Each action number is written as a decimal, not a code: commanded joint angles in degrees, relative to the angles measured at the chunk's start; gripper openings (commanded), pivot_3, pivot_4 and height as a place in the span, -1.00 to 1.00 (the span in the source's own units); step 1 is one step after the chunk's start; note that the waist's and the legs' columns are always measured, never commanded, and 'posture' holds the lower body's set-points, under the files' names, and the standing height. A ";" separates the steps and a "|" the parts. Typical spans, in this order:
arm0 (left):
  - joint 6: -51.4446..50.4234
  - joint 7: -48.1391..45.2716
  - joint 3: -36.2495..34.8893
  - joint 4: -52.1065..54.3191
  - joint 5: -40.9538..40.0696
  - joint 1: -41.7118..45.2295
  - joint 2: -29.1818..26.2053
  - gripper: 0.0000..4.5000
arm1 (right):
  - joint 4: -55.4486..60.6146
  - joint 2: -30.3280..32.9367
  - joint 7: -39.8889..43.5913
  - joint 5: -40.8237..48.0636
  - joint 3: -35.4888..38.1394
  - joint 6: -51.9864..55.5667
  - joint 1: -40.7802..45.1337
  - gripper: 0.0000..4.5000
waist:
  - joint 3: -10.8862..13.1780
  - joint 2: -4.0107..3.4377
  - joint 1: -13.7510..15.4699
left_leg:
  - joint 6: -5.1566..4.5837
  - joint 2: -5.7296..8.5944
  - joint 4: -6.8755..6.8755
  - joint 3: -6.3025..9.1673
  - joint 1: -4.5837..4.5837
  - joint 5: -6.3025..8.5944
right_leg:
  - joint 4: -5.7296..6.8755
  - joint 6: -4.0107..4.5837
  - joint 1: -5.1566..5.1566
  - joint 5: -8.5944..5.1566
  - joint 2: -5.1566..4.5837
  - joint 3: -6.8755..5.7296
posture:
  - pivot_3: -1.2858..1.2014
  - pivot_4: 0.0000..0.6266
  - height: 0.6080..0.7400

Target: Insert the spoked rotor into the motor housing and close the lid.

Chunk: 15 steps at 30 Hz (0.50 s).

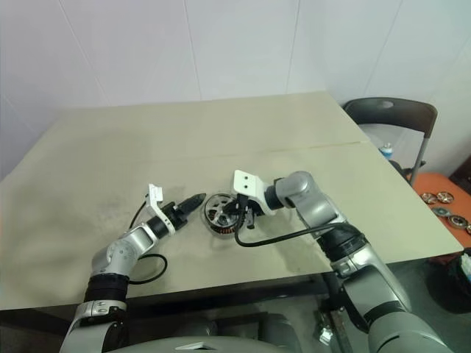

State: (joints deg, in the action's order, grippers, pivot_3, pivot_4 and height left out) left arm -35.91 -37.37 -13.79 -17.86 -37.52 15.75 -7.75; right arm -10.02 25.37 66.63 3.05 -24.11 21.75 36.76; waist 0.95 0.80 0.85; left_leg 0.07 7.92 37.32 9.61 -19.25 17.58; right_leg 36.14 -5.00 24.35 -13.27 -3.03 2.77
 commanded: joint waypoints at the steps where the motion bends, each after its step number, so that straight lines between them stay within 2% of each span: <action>1: 0.17 -0.13 0.37 0.63 -0.01 0.16 0.13 0.22 | 0.03 -0.66 -0.84 0.25 1.46 -0.21 2.45 -0.59 | 0.00 0.00 0.00 | 0.00 0.00 0.00 0.00 0.00 0.00 | 0.00 0.00 0.00 0.00 0.00 0.00 | 0.03 -1.00 1.00; 6: 0.21 -0.12 0.39 0.69 -0.06 0.10 0.17 0.22 | -0.30 -0.78 -1.10 -0.37 0.58 -0.17 2.34 0.18 | 0.00 0.00 0.02 | 0.00 0.00 -0.01 0.00 -0.02 0.00 | -0.02 0.00 0.02 0.00 0.00 0.00 | 0.03 -1.00 1.00; 15: 0.37 -0.02 0.28 0.83 -0.12 0.23 0.17 0.22 | -1.43 -2.87 -3.07 -2.31 -1.22 0.56 0.24 0.18 | 0.00 0.00 0.01 | 0.01 0.00 -0.01 0.00 -0.02 0.00 | -0.01 0.00 0.02 0.00 0.00 0.00 | 0.03 -1.00 1.00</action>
State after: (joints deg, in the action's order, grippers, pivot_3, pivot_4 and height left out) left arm -35.72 -37.31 -13.73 -17.85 -37.53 15.75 -7.65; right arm -11.51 23.11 64.09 0.85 -25.00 22.15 37.25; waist 0.95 0.79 0.86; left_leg 0.08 7.92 37.30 9.61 -19.27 17.58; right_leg 36.13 -5.00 24.37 -13.27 -3.03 2.77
